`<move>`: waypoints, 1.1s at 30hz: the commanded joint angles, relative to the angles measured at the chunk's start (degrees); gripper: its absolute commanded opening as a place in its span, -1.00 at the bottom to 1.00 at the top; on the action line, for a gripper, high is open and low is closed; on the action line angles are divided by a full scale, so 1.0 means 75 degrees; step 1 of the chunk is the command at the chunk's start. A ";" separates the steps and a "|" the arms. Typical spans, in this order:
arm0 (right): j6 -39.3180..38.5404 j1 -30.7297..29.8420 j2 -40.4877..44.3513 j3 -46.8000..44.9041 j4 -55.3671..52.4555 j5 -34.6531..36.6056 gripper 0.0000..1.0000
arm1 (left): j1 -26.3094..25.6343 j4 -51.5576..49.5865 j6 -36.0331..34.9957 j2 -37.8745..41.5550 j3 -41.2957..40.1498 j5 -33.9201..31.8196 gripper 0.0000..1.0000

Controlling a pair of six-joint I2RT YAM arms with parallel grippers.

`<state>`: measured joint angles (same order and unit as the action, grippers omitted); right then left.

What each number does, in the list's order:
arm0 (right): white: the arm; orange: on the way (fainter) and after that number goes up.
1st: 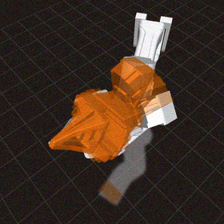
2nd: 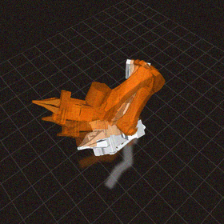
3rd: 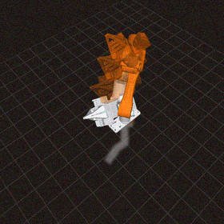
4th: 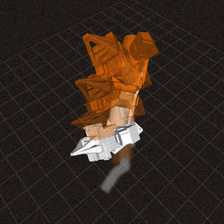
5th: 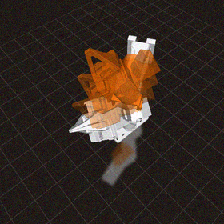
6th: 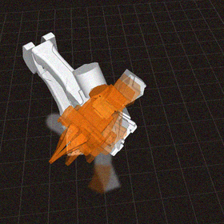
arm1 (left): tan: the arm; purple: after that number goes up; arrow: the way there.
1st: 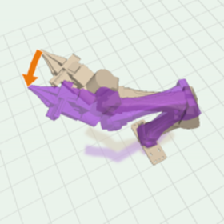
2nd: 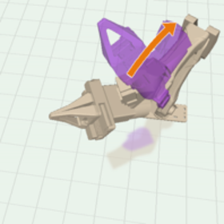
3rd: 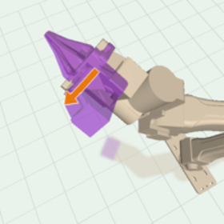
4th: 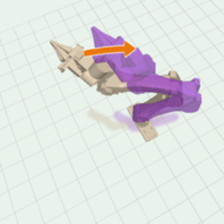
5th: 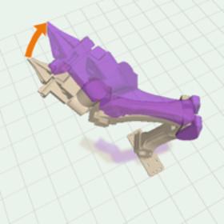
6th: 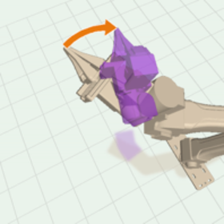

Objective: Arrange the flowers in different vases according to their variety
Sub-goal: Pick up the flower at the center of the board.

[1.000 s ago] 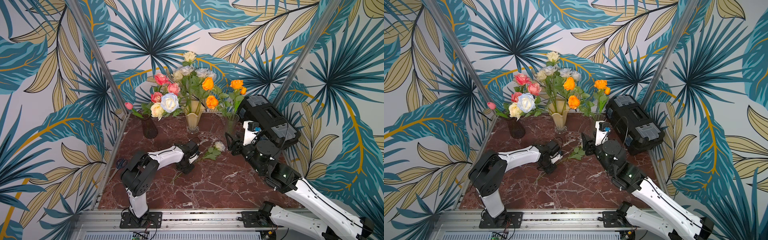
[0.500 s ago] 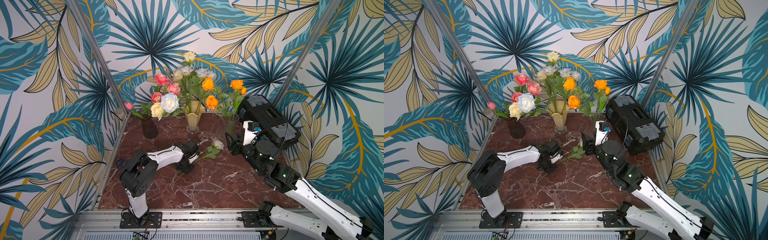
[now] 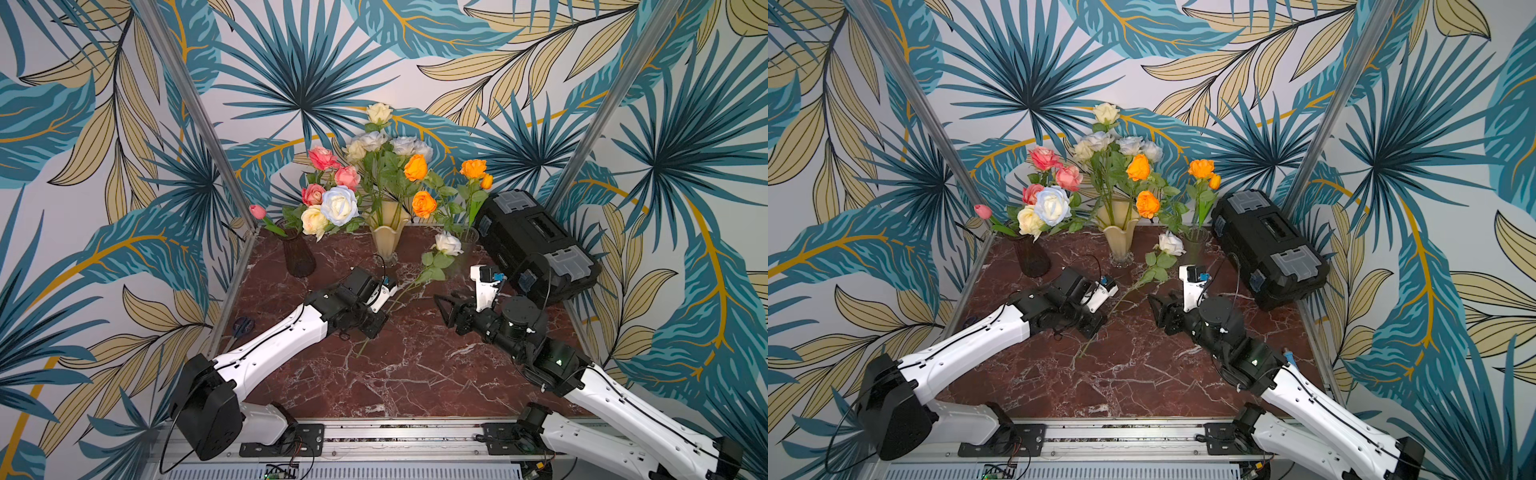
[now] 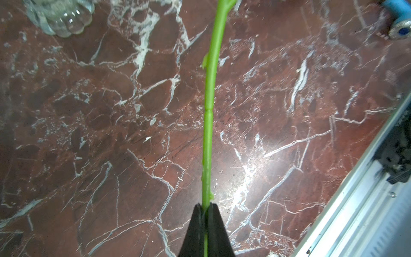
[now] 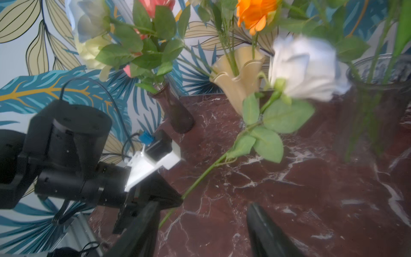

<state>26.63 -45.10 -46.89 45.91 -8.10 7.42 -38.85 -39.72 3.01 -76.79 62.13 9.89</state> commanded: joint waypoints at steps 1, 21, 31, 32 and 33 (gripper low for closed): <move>0.0469 -0.0080 0.0236 -0.0228 0.0449 -0.0635 0.41 | -0.0033 0.0706 0.0279 0.0484 -0.0274 0.0506 -1.00; 0.0853 -0.0080 -0.1067 0.0064 0.2314 -0.1384 0.41 | -0.0582 0.2179 0.0569 0.1567 0.0011 0.1423 -1.00; 0.1170 -0.0080 -0.1474 -0.0019 0.3270 -0.1154 0.21 | -0.0703 0.2449 0.0710 0.1753 0.0025 0.1446 -1.00; 0.1180 -0.0080 -0.1510 0.0010 0.3271 -0.1160 0.18 | -0.0704 0.2449 0.0715 0.1752 0.0020 0.1467 -1.00; 0.1172 -0.0080 -0.1565 0.0030 0.3303 -0.1193 0.13 | -0.0712 0.2449 0.0711 0.1748 0.0018 0.1491 -1.00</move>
<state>34.61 -45.47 -57.69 45.32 13.63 -1.74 -43.86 -23.40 8.01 -64.84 61.76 20.05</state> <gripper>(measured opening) 0.577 0.072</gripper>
